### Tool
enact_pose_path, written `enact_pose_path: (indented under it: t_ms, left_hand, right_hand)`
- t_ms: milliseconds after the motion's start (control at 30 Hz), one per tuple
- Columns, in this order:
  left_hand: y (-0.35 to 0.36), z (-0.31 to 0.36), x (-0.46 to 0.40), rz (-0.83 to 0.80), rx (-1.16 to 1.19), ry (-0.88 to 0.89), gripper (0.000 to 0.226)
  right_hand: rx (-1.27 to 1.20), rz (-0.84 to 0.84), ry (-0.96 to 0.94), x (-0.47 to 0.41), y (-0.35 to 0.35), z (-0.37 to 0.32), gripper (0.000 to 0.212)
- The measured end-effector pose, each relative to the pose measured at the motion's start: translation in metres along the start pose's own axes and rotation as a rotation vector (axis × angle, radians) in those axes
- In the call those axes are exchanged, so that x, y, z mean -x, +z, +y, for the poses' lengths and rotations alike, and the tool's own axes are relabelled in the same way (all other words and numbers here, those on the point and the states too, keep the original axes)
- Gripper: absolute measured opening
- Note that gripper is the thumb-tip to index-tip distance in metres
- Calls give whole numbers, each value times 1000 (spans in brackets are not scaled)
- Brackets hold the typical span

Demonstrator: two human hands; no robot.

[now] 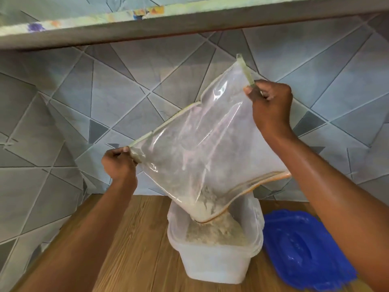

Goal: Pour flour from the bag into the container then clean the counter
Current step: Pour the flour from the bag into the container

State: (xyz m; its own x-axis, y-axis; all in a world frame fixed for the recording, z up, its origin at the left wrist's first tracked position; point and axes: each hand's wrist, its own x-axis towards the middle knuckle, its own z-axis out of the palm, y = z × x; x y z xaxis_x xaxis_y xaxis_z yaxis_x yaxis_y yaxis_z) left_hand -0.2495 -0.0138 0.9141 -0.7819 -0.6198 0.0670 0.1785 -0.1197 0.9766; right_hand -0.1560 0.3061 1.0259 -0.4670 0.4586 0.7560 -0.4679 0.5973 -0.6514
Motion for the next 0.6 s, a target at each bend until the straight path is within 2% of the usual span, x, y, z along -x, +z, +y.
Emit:
enact_pose_path:
  t_ms: [100, 233, 333, 433, 533, 600]
  left_hand:
    - [-2, 1, -1, -54, 26, -3, 7]
    - [-6, 0, 1, -47, 3, -23, 5]
    - [-6, 3, 2, -87, 26, 13, 8]
    - [-6, 9, 2, -72, 9, 34, 20]
    - [-8, 12, 0, -92, 15, 54, 11]
    - [-9, 10, 1, -105, 4, 65, 7]
  right_hand:
    - [-11, 69, 24, -3, -4, 2, 15]
    - [10, -48, -12, 3, -8, 2, 20]
    - [1, 36, -2, 2, -14, 3, 23]
    - [19, -81, -64, 3, -15, -4, 34]
    - [30, 12, -44, -1, -17, -6, 30]
    - [24, -11, -62, 0, -17, -7, 28]
